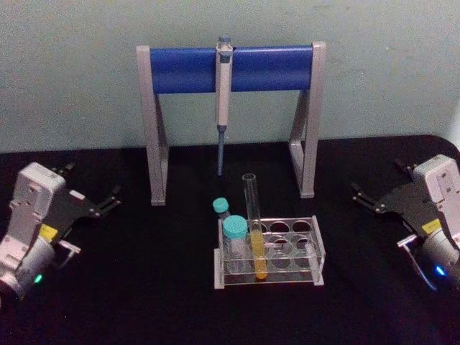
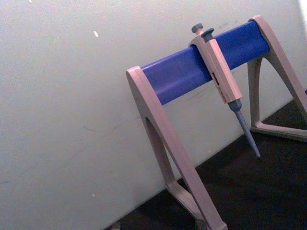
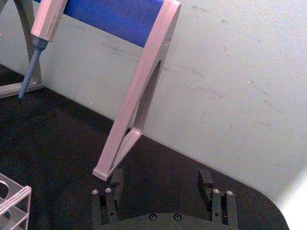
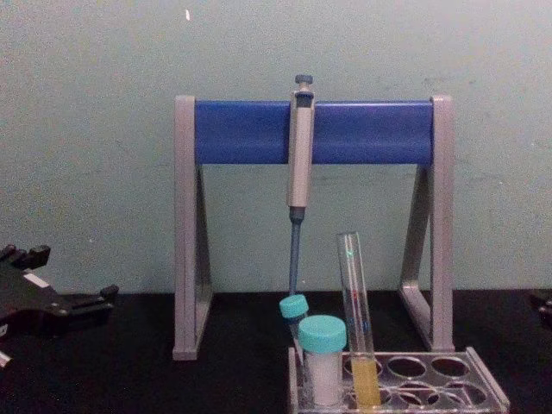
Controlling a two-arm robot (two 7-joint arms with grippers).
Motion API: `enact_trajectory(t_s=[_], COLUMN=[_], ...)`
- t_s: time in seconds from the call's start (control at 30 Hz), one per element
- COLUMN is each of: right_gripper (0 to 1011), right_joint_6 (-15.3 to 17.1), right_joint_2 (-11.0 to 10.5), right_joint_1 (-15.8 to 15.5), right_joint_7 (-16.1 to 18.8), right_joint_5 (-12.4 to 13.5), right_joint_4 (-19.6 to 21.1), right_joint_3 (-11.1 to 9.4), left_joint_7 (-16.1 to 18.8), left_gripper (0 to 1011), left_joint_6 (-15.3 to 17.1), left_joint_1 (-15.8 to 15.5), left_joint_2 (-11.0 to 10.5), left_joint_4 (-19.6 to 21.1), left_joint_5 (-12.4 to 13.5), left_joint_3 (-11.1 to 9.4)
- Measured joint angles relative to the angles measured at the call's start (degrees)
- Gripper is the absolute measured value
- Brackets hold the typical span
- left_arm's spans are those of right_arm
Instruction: Pick up the test tube from the test tube rack, shake it, then place it back into the test tube rack.
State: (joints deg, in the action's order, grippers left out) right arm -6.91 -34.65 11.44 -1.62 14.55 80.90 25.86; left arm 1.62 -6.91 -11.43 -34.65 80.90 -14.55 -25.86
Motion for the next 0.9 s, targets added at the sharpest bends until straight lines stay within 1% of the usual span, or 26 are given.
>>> enact_trajectory(t_s=[0.9], right_gripper=[1000], right_joint_6=[0.00], right_joint_2=[0.00], right_joint_1=[0.00], right_joint_7=[0.00], right_joint_5=[0.00], right_joint_4=[0.00], right_joint_3=[0.00], left_joint_7=[0.00], left_gripper=[1001], left_joint_6=[0.00], left_joint_1=[0.00], left_joint_2=[0.00], left_joint_4=[0.00], left_joint_5=[0.00], left_joint_3=[0.00])
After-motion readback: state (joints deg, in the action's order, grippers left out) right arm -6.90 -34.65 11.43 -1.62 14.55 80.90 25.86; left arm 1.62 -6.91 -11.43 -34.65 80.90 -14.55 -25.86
